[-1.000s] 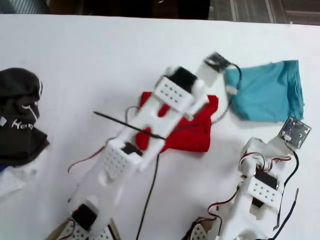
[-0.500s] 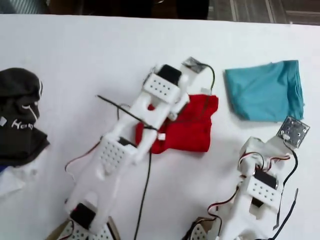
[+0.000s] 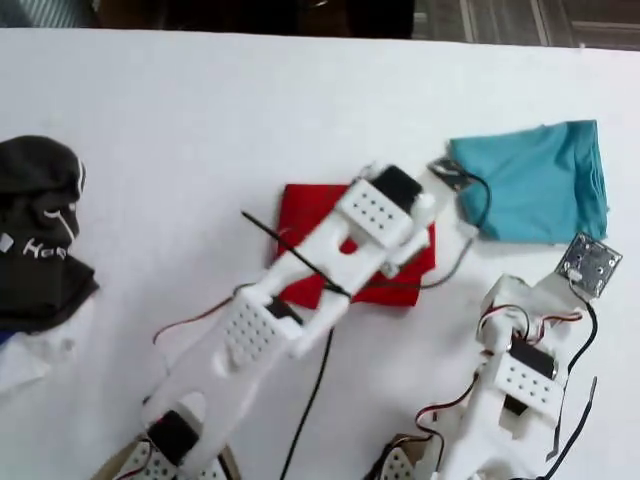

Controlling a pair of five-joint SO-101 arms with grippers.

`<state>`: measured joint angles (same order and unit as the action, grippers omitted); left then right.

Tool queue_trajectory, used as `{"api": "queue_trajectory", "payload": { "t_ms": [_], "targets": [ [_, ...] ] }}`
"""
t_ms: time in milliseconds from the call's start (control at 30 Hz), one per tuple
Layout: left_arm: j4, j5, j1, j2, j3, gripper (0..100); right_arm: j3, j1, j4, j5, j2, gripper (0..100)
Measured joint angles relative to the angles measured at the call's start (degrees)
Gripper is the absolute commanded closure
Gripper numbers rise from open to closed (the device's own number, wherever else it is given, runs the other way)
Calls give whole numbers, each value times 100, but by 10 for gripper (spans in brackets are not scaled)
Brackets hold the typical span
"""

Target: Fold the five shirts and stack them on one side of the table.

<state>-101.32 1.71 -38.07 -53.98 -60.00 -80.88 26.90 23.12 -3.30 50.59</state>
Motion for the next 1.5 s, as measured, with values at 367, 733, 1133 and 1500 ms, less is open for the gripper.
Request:
{"api": "queue_trajectory", "payload": {
  "t_ms": [367,733,1133,1500],
  "targets": [
    [0,9,-193,668,9,974,0,0,0,0,0,977],
    [18,0,492,299,0,974,0,0,0,0,0,977],
    [0,0,-220,-35,0,974,0,0,0,0,0,977],
    [0,0,-571,79,0,974,0,-9,0,0,0,977]
  ]
}}
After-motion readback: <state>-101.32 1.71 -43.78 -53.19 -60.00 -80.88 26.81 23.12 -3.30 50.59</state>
